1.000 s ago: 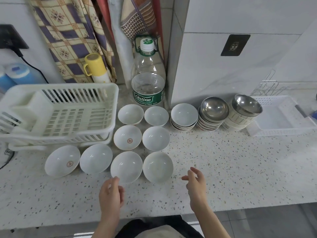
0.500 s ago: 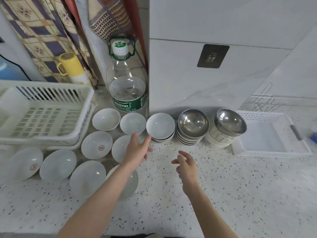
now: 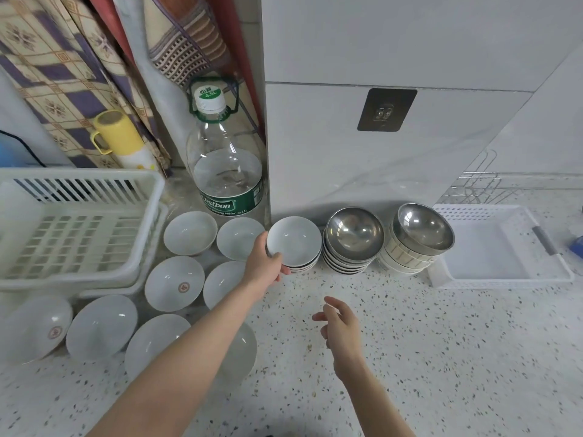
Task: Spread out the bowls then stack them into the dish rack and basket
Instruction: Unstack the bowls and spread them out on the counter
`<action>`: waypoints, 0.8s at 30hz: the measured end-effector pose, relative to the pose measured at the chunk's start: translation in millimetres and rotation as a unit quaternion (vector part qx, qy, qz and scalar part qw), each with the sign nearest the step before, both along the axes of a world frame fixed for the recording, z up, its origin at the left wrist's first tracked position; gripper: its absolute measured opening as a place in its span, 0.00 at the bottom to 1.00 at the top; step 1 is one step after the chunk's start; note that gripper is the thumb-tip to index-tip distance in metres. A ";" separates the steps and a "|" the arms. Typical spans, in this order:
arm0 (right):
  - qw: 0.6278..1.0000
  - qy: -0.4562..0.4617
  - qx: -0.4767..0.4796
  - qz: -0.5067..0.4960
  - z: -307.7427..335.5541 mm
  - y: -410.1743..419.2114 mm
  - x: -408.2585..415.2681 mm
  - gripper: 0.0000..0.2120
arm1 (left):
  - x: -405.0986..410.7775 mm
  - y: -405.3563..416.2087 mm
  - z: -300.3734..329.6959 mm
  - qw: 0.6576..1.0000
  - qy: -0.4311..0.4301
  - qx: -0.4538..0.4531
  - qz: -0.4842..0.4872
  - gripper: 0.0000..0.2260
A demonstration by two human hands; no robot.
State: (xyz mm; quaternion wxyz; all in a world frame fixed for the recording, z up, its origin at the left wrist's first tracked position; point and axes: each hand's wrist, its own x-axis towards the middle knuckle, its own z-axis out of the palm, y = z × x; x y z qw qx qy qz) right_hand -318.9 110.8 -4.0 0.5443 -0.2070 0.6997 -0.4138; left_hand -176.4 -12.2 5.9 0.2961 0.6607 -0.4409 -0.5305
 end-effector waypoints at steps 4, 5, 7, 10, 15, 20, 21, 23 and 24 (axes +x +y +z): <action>1.000 0.012 -0.002 -0.012 0.2 -2.5 5.4 0.12 | -0.4 -3.0 2.1 1.000 0.012 0.006 -0.003 0.25; 1.000 0.015 -0.003 -0.014 0.5 -3.4 6.1 0.12 | -0.2 -3.5 2.9 1.000 0.013 0.006 -0.007 0.25; 1.000 0.020 -0.004 -0.017 1.6 -5.8 8.0 0.12 | 0.8 -3.6 5.2 1.000 0.016 0.005 -0.015 0.25; 0.999 0.030 -0.012 -0.015 4.6 -11.6 11.4 0.12 | 5.1 -3.4 8.5 0.999 0.030 0.007 -0.016 0.24; 0.993 0.117 -0.016 0.009 8.6 -30.2 15.8 0.15 | 22.5 1.3 16.7 0.997 0.080 0.017 0.002 0.27; 0.983 0.180 0.014 0.040 11.6 -61.2 24.6 0.16 | 52.8 20.6 19.5 0.988 0.144 0.026 0.040 0.27; 0.981 0.187 0.017 0.046 12.0 -67.6 26.6 0.15 | 58.7 25.0 19.6 0.987 0.153 0.025 0.048 0.27; 0.977 0.205 0.025 0.055 12.4 -79.6 30.5 0.13 | 69.0 33.1 19.5 0.985 0.161 0.025 0.061 0.26; 0.974 0.215 0.032 0.060 11.8 -85.4 32.0 0.14 | 73.5 36.2 19.2 0.984 0.165 0.026 0.069 0.25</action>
